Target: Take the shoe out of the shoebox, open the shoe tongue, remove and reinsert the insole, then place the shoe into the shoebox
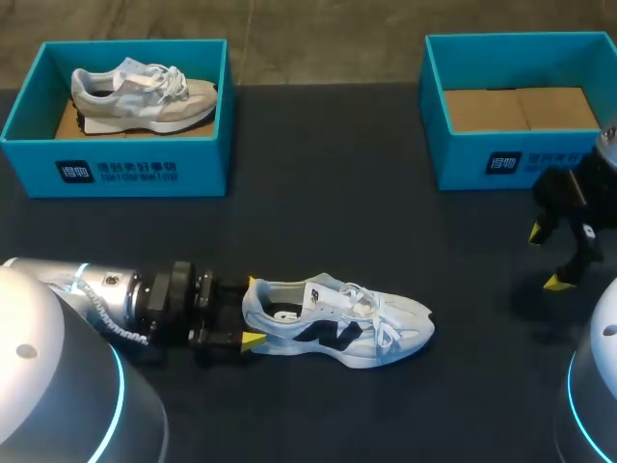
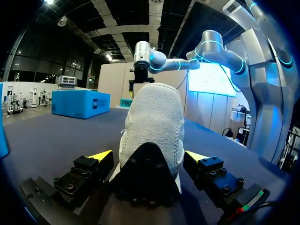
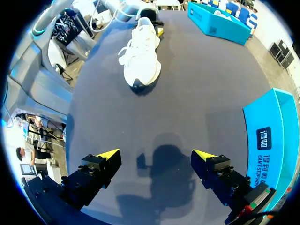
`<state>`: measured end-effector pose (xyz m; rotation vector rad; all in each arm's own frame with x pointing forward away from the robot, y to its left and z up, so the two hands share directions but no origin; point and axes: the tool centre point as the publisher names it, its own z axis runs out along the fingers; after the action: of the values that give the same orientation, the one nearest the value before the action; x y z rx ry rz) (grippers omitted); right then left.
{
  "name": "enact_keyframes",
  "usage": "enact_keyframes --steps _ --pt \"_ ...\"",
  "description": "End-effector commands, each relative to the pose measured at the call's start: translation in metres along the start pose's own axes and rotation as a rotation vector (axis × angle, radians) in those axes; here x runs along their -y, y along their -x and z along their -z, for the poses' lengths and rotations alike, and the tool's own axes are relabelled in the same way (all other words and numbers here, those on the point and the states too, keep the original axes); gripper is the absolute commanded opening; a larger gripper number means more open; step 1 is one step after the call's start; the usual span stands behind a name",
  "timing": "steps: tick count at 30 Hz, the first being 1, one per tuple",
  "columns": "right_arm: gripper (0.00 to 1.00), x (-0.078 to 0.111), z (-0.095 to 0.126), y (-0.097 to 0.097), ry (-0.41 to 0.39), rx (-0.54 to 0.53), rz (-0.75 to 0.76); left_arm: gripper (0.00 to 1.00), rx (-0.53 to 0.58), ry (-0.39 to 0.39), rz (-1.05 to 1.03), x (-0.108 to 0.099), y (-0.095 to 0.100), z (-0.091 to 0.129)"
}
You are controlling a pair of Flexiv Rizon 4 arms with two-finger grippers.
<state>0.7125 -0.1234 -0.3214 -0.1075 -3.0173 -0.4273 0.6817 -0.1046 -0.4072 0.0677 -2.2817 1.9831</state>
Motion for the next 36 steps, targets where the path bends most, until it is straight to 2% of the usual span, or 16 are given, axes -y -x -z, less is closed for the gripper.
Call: enact_keyframes --steps 1,9,30,31,33,34,35,36 --pt "1.0 0.0 0.0 0.0 -0.003 0.001 -0.001 1.0 0.001 0.003 -0.001 -0.002 0.0 -0.006" --pt "1.0 0.0 0.0 0.0 -0.003 0.001 -0.001 1.0 -0.004 0.007 -0.006 -0.007 0.005 -0.016" --pt "1.0 0.0 0.0 0.0 -0.003 0.001 -0.001 1.0 -0.013 0.017 -0.003 -0.009 0.009 -0.028" --pt "1.0 0.0 0.0 0.0 -0.003 0.001 -0.001 0.97 -0.015 0.016 -0.004 -0.009 0.008 -0.028" --pt "1.0 0.0 0.0 0.0 -0.003 0.001 -0.001 0.79 -0.02 0.013 -0.009 -0.009 0.007 -0.029" --pt "1.0 0.0 0.0 0.0 -0.003 0.001 -0.001 0.49 -0.021 0.012 -0.01 -0.009 0.006 -0.029" --pt "1.0 0.0 0.0 0.0 -0.003 0.001 -0.001 0.41 -0.025 0.012 -0.011 -0.009 0.006 -0.029" --pt "1.0 0.0 0.0 0.0 -0.003 0.001 -0.001 0.23 -0.027 0.013 -0.013 -0.009 0.005 -0.029"
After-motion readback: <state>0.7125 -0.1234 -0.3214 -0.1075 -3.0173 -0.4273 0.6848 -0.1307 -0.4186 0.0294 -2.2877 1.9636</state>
